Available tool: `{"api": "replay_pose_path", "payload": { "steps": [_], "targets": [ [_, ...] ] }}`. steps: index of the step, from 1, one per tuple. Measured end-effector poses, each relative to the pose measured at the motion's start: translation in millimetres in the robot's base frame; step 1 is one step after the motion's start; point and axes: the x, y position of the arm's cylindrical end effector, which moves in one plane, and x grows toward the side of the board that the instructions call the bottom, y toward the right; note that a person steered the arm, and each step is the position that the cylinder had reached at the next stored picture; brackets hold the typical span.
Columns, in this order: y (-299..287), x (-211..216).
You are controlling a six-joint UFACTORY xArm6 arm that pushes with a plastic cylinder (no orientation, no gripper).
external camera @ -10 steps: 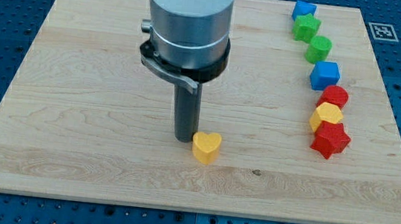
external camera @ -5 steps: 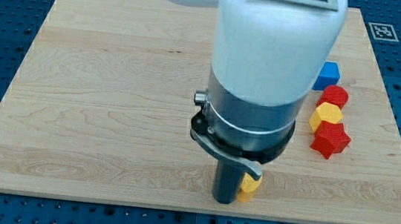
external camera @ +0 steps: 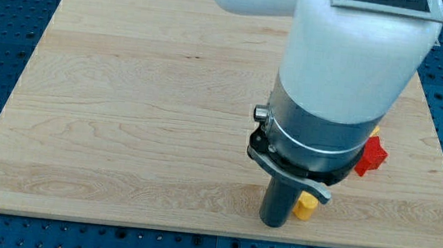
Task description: Move the yellow heart to the bottom of the red star
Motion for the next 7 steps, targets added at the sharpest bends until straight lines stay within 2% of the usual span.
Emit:
{"api": "replay_pose_path", "payload": {
  "steps": [3, 7],
  "targets": [
    [37, -16],
    [22, -32]
  ]
}}
